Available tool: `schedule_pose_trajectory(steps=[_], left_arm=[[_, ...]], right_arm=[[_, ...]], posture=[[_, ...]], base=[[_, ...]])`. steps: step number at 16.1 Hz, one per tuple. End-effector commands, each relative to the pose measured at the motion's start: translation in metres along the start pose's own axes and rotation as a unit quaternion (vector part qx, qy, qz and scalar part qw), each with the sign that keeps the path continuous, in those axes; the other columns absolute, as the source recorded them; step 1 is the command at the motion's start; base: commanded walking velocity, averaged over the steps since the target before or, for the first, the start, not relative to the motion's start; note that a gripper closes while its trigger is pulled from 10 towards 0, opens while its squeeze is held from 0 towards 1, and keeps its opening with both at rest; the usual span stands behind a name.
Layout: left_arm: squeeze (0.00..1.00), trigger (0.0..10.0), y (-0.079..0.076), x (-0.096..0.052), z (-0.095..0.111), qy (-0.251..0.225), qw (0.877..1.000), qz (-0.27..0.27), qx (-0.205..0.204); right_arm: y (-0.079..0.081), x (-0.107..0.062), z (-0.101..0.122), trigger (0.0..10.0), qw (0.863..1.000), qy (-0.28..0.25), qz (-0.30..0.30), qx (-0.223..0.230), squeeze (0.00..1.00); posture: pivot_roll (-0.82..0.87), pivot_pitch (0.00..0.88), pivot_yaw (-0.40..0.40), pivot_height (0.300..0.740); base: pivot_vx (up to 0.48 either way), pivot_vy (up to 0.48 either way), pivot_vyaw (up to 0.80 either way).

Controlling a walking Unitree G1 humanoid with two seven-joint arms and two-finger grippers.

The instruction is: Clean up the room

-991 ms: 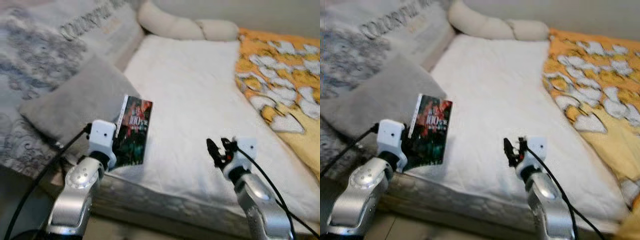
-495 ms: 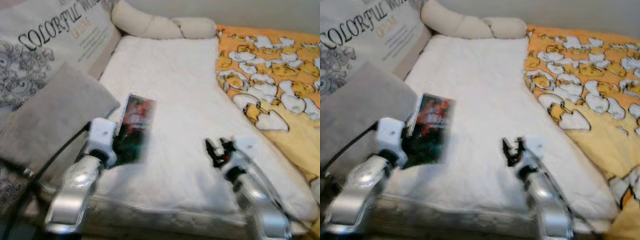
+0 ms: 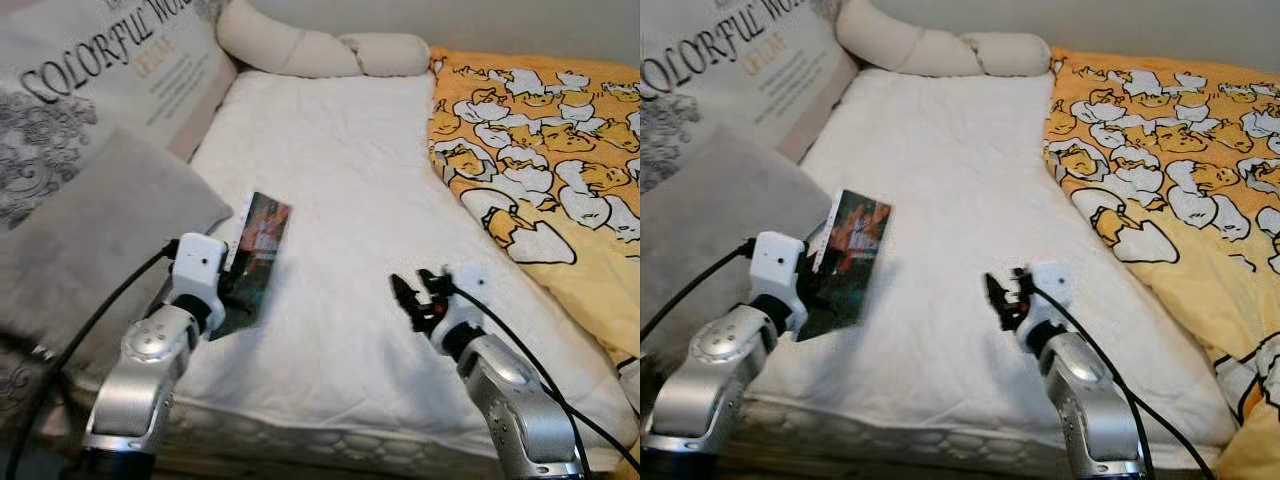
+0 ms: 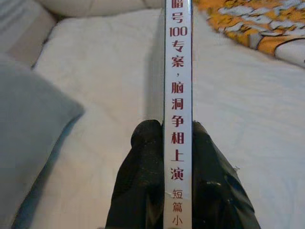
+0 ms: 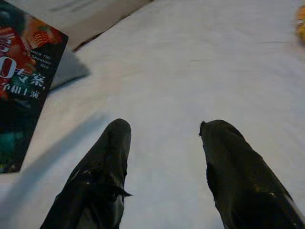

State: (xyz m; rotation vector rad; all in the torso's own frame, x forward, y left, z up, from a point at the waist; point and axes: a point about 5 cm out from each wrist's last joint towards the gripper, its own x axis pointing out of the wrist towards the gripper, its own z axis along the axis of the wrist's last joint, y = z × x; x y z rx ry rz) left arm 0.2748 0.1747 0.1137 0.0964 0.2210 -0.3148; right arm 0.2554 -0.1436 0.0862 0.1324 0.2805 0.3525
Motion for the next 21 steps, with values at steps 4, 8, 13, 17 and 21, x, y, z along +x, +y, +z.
schedule_pose_trajectory(steps=[4, 8, 13, 17, 21], left_arm=[[0.00, 10.0, 0.017, 0.017, 0.022, 0.011, 0.998, -0.059, -0.020], [0.00, 10.0, 0.017, 0.040, 0.025, 0.057, 0.978, -0.154, -0.131], [0.00, 10.0, 0.031, 0.064, 0.017, 0.107, 0.948, -0.137, -0.266], [0.00, 10.0, 0.033, 0.073, -0.007, 0.184, 0.956, -0.139, -0.179], [0.00, 10.0, 0.032, 0.080, -0.009, 0.192, 0.966, -0.127, -0.120]], right_arm=[[-0.007, 0.000, 0.029, 10.0, 0.993, 0.012, 0.092, -0.075, 0.00], [-0.016, -0.011, 0.047, 10.0, 0.973, 0.064, 0.171, -0.140, 0.00], [-0.014, -0.022, 0.047, 10.0, 0.955, 0.103, 0.229, -0.159, 0.00], [-0.007, -0.025, 0.044, 10.0, 0.945, 0.127, 0.254, -0.162, 0.00], [-0.007, -0.030, 0.043, 10.0, 0.944, 0.138, 0.250, -0.167, 0.00]], posture=[[-0.02, 0.000, 0.033, 0.740], [-0.03, 0.000, 0.025, 0.740], [-0.05, 0.000, 0.031, 0.740], [-0.08, 0.000, 0.034, 0.740], [-0.13, 0.000, 0.032, 0.740]], base=[[0.000, 0.000, 0.00], [0.000, 0.000, 0.00], [0.000, 0.000, 0.00], [0.000, 0.000, 0.00], [0.000, 0.000, 0.00]])
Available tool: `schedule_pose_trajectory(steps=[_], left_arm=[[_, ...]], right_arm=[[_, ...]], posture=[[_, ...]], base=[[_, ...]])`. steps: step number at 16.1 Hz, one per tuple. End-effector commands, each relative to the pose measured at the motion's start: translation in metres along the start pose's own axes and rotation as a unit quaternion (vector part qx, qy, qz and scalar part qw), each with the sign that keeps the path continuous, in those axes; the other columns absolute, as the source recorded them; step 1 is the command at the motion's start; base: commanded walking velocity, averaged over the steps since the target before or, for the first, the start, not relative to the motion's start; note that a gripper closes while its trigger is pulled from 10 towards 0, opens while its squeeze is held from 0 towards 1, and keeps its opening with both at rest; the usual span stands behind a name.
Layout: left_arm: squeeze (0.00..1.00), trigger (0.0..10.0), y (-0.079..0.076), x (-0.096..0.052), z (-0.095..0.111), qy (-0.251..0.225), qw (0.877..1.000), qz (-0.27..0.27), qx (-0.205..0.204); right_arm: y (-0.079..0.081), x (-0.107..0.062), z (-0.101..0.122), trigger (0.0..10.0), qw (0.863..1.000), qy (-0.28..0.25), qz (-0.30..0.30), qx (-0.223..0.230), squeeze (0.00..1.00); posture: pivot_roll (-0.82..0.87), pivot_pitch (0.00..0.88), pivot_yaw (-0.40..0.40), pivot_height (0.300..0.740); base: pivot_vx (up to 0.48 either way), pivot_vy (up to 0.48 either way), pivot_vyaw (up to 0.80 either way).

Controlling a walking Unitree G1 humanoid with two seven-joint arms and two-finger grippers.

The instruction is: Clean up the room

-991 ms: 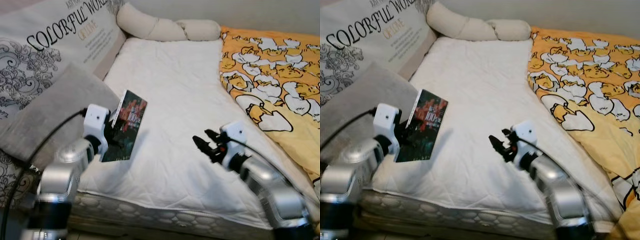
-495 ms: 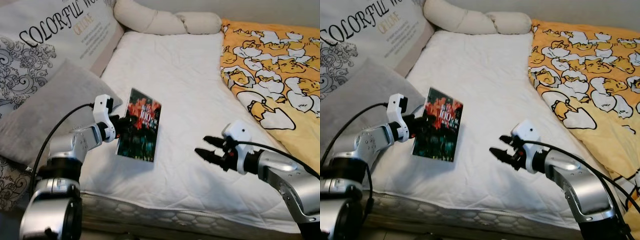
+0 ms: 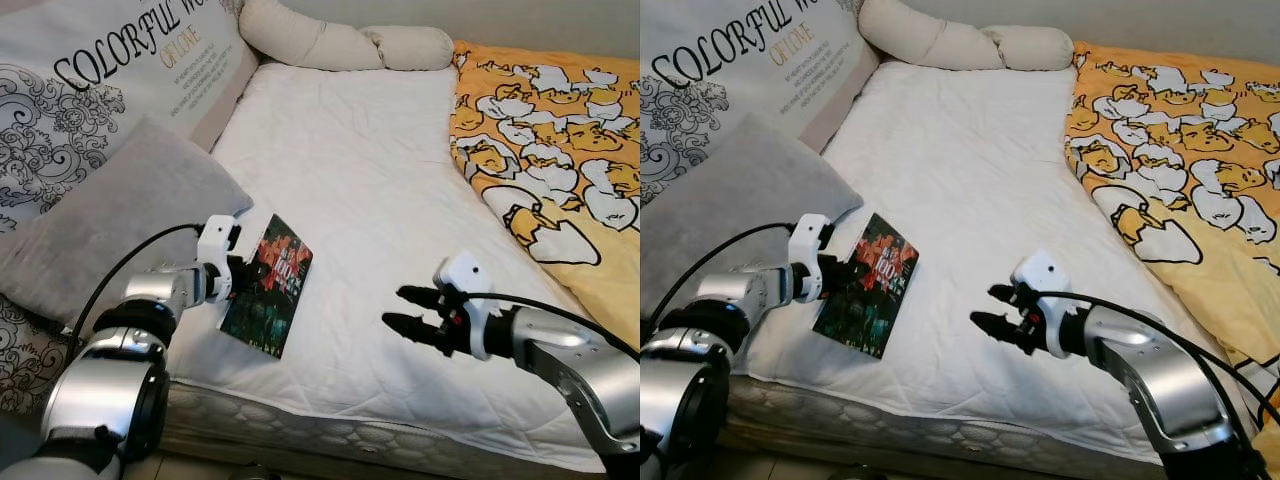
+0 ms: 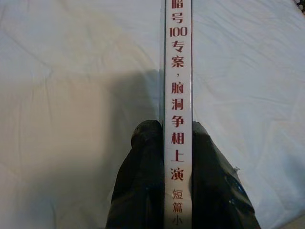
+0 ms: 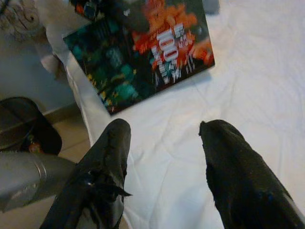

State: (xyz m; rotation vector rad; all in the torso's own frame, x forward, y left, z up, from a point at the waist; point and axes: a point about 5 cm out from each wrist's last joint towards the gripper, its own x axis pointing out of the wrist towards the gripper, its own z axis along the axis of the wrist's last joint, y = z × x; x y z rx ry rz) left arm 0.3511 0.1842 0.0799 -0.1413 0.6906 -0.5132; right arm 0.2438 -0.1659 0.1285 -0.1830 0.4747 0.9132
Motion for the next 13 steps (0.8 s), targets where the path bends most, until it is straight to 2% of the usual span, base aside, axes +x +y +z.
schedule_pose_trajectory(steps=[1, 4, 5, 9, 11, 12, 13], left_arm=[[0.00, 10.0, -0.003, 0.001, 0.014, -0.024, 0.999, 0.005, 0.023], [0.00, 10.0, -0.002, 0.003, 0.018, -0.044, 0.998, 0.022, 0.031], [0.00, 10.0, 0.000, 0.003, 0.015, -0.041, 0.997, 0.038, 0.053], [0.00, 10.0, 0.006, 0.002, 0.011, -0.035, 0.993, 0.071, 0.086], [0.03, 10.0, 0.006, 0.002, 0.010, -0.026, 0.989, 0.075, 0.129], [1.00, 10.0, 0.006, 0.003, 0.011, -0.025, 0.986, 0.080, 0.145], [1.00, 10.0, 0.005, 0.003, 0.012, -0.026, 0.985, 0.084, 0.148]], right_arm=[[0.003, -0.005, 0.004, 10.0, 1.000, -0.001, 0.001, -0.005, 0.00], [0.008, -0.013, 0.002, 10.0, 1.000, 0.013, 0.004, -0.004, 0.00], [0.011, -0.018, 0.002, 10.0, 1.000, 0.020, 0.000, -0.006, 0.00], [0.017, -0.022, 0.003, 10.0, 1.000, 0.022, -0.009, -0.008, 0.00], [0.022, -0.023, 0.003, 10.0, 1.000, 0.025, -0.005, -0.005, 0.00], [0.024, -0.022, 0.003, 10.0, 1.000, 0.025, -0.006, -0.004, 0.00], [0.025, -0.022, 0.004, 10.0, 1.000, 0.025, -0.007, -0.004, 0.00]], posture=[[-0.15, 0.000, 0.029, 0.740], [-0.19, 0.000, 0.021, 0.740], [-0.22, 0.030, 0.012, 0.740], [-0.26, 0.085, -0.003, 0.740], [-0.27, 0.096, -0.004, 0.740], [-0.28, 0.098, -0.004, 0.740], [-0.28, 0.099, -0.003, 0.740]], base=[[0.000, 0.000, 0.00], [0.000, 0.000, 0.00], [0.000, 0.000, 0.00], [0.000, 0.000, 0.00], [0.000, 0.000, 0.00], [0.000, 0.000, 0.00], [0.000, 0.000, 0.00]])
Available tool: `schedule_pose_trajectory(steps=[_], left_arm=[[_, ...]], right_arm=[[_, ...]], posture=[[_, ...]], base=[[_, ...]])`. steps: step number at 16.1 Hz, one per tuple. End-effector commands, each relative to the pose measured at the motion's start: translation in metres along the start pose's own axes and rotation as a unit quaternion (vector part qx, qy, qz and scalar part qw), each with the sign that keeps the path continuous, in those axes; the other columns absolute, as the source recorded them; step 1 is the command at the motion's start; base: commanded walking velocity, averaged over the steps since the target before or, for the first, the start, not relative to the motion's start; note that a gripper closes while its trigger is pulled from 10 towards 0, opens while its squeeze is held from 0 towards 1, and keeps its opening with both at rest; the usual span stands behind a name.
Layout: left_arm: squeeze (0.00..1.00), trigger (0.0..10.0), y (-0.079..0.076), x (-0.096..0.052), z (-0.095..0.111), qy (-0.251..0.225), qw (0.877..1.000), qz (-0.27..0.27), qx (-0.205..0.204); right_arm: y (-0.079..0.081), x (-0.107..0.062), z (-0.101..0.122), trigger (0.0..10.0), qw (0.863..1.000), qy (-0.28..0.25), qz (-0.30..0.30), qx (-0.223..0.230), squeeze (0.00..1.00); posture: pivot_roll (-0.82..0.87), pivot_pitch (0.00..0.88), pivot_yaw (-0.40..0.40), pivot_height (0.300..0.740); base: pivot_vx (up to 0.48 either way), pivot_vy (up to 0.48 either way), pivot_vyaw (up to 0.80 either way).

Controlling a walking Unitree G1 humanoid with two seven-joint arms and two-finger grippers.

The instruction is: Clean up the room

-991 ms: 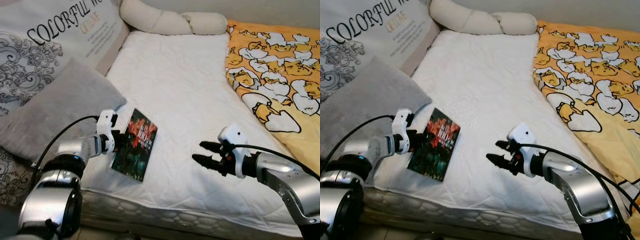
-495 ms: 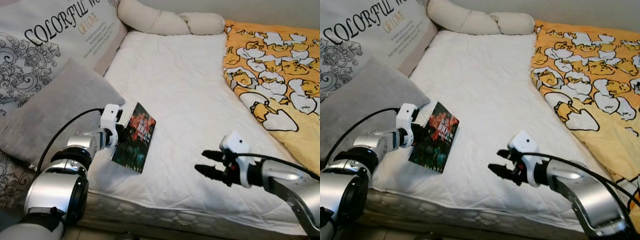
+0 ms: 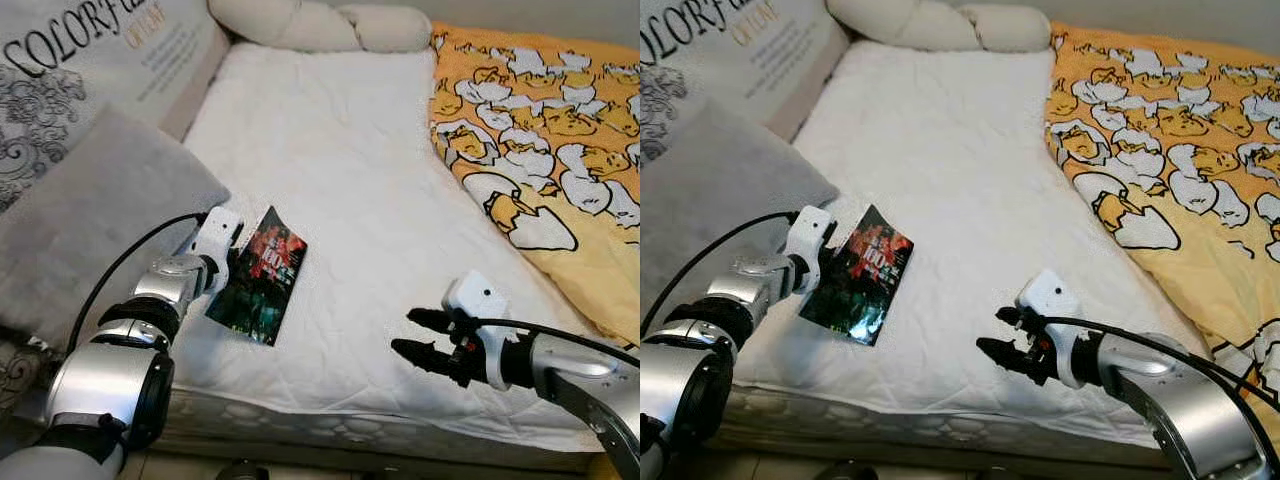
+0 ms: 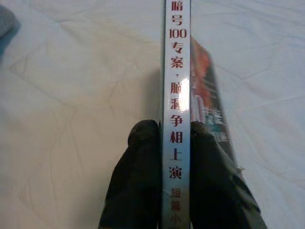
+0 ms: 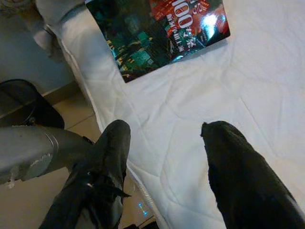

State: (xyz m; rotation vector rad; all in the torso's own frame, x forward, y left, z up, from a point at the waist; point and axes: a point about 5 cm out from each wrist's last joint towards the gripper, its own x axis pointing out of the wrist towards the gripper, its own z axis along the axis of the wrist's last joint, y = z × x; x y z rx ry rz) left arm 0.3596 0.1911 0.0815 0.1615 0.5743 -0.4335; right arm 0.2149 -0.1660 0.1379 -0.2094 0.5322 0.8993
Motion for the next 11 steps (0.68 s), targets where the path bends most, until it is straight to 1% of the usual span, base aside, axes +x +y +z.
schedule_pose_trajectory(steps=[1, 5, 10, 11], left_arm=[[1.00, 10.0, -0.002, 0.002, 0.007, -0.003, 1.000, 0.008, 0.012], [1.00, 10.0, 0.008, -0.002, 0.003, 0.005, 0.999, 0.042, 0.012], [1.00, 10.0, 0.026, -0.013, -0.005, 0.018, 0.996, 0.082, 0.003], [0.52, 10.0, 0.031, -0.016, -0.006, 0.020, 0.996, 0.092, 0.002]], right_arm=[[0.002, -0.002, 0.005, 10.0, 1.000, -0.006, -0.003, -0.005, 0.00], [0.003, -0.001, 0.006, 10.0, 1.000, -0.007, -0.013, -0.004, 0.00], [-0.005, 0.004, 0.009, 10.0, 0.999, -0.016, -0.037, -0.008, 0.00], [-0.006, 0.005, 0.009, 10.0, 0.999, -0.017, -0.039, -0.009, 0.00]], posture=[[-0.28, 0.100, -0.003, 0.740], [-0.27, 0.103, 0.000, 0.740], [-0.25, 0.092, 0.000, 0.740], [-0.25, 0.088, 0.001, 0.740]], base=[[0.000, 0.000, 0.00], [0.000, 0.000, 0.00], [0.000, 0.000, 0.00], [0.000, 0.000, 0.00]])
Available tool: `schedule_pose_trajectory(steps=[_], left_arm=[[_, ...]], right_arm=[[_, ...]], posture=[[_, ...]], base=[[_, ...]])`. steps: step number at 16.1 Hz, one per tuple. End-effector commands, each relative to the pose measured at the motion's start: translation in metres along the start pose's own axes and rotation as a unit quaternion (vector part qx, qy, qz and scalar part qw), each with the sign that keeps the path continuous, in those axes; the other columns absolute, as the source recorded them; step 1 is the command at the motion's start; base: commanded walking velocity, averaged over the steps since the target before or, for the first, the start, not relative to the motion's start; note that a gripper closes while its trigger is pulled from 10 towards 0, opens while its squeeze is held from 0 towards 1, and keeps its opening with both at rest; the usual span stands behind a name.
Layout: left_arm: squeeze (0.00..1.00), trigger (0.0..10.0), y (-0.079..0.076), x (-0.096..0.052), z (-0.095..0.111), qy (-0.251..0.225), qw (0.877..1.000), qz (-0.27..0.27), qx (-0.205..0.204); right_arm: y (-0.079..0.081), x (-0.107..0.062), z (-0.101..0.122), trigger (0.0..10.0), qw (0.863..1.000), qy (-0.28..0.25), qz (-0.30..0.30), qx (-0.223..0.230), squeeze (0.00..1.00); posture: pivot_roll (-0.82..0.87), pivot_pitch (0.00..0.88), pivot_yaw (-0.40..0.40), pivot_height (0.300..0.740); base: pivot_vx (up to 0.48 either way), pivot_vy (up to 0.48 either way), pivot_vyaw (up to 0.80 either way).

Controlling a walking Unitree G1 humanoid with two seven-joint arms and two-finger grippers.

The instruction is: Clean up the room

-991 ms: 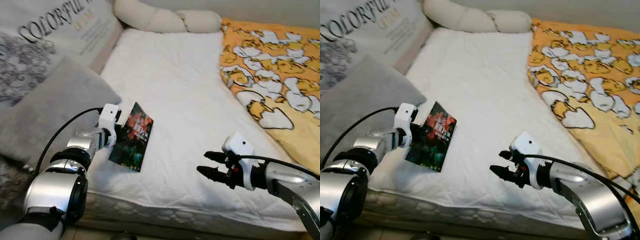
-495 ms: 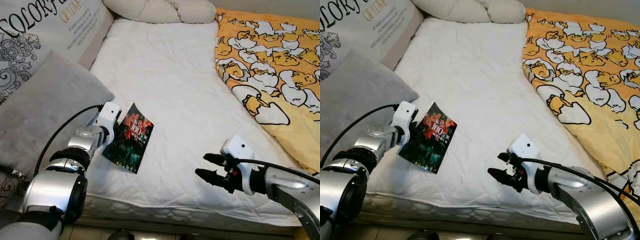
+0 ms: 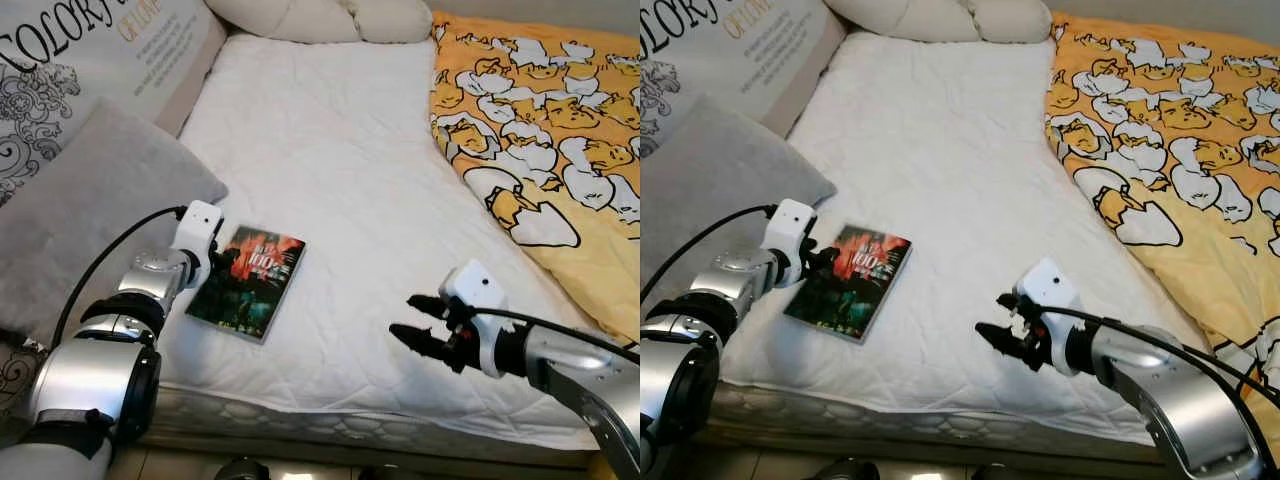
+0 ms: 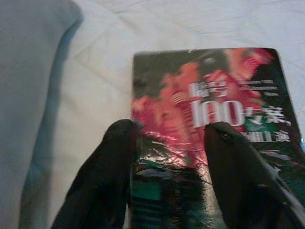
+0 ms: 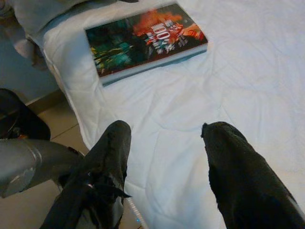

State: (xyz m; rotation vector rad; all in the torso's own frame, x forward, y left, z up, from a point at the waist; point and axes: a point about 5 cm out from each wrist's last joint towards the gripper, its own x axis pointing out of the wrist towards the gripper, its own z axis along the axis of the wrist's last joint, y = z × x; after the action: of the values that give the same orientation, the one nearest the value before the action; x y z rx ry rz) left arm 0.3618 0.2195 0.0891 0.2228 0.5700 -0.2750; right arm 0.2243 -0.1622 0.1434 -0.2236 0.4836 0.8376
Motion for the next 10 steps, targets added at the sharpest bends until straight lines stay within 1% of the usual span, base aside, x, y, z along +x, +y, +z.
schedule_pose_trajectory(steps=[1, 4, 5, 6, 7, 8, 9, 10], left_arm=[[0.00, 10.0, 0.009, -0.004, -0.008, 0.015, 1.000, 0.018, -0.005], [0.00, 10.0, 0.019, -0.009, -0.013, 0.014, 0.999, 0.034, -0.021], [0.00, 10.0, 0.023, -0.011, -0.009, -0.017, 0.998, 0.035, -0.057], [0.00, 10.0, 0.024, -0.012, -0.003, -0.050, 0.996, 0.028, -0.072], [0.00, 10.0, 0.022, -0.012, 0.001, -0.073, 0.994, 0.020, -0.076], [0.00, 10.0, 0.017, -0.011, 0.007, -0.112, 0.990, 0.002, -0.084], [0.00, 10.0, 0.009, -0.011, 0.013, -0.151, 0.986, -0.014, -0.075], [0.00, 10.0, -0.002, -0.011, 0.018, -0.184, 0.981, -0.030, -0.044]], right_arm=[[-0.003, 0.001, 0.000, 10.0, 1.000, -0.001, -0.008, -0.003, 0.00], [-0.006, 0.005, 0.002, 10.0, 1.000, -0.009, -0.017, -0.003, 0.00], [-0.008, 0.010, 0.001, 10.0, 0.999, -0.021, -0.039, 0.007, 0.00], [-0.010, 0.013, 0.001, 10.0, 0.997, -0.036, -0.062, 0.012, 0.00], [-0.013, 0.014, 0.000, 10.0, 0.995, -0.046, -0.082, 0.019, 0.00], [-0.017, 0.018, -0.003, 10.0, 0.990, -0.062, -0.120, 0.037, 0.00], [-0.021, 0.021, -0.006, 10.0, 0.985, -0.071, -0.149, 0.051, 0.00], [-0.023, 0.023, -0.007, 10.0, 0.981, -0.078, -0.168, 0.056, 0.00]], posture=[[-0.24, 0.084, 0.002, 0.740], [-0.22, 0.066, 0.012, 0.740], [-0.20, 0.046, 0.022, 0.740], [-0.19, 0.032, 0.030, 0.740], [-0.18, 0.017, 0.036, 0.740], [-0.16, 0.000, 0.040, 0.740], [-0.15, 0.000, 0.042, 0.740], [-0.13, 0.000, 0.036, 0.740]], base=[[0.000, 0.000, 0.00], [0.000, 0.000, 0.00], [0.000, 0.000, 0.00], [0.000, 0.000, 0.00], [0.000, 0.000, 0.00], [0.000, 0.000, 0.00], [0.000, 0.000, 0.00], [0.000, 0.000, 0.00]])
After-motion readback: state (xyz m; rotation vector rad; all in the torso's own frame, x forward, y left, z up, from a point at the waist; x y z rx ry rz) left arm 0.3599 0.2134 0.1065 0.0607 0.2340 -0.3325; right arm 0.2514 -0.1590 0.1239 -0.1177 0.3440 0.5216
